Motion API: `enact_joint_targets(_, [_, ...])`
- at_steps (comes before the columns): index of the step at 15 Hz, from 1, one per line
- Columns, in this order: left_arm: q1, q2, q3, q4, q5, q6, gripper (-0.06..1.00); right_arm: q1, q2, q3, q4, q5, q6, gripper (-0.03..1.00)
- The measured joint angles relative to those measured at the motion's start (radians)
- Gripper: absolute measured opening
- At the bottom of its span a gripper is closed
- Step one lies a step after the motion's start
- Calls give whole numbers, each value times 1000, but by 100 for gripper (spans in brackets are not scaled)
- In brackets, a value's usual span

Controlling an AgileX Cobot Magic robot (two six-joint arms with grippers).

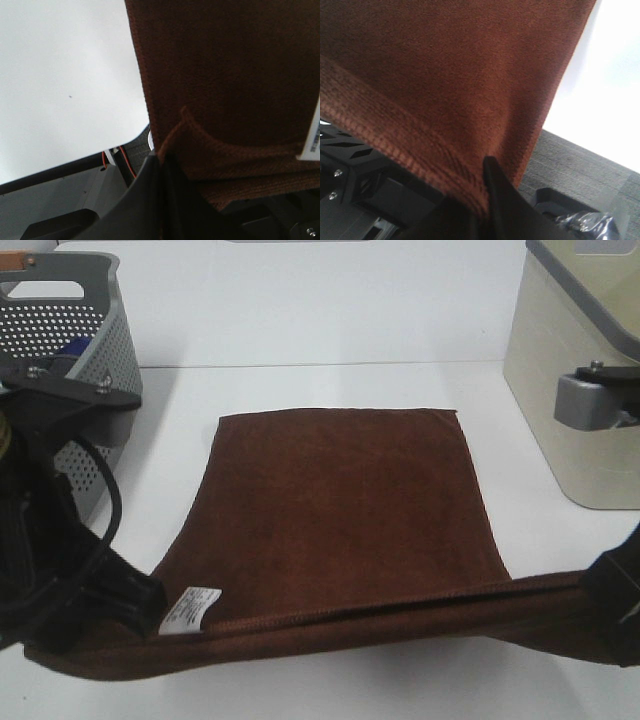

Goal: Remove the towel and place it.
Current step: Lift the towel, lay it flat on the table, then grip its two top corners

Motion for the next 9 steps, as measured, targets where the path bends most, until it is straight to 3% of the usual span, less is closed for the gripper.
enact_joint_targets(3, [-55,-1,28,-11,0,-20,0,0,-38,52,25,1,0,0])
enact_joint_targets(7, [-59,-2,29,-10,-1,-40,0,0,-40,59,25,4,0,0])
enact_joint_targets(9, [-59,-2,29,-8,5,-41,1,0,-40,59,21,7,0,7])
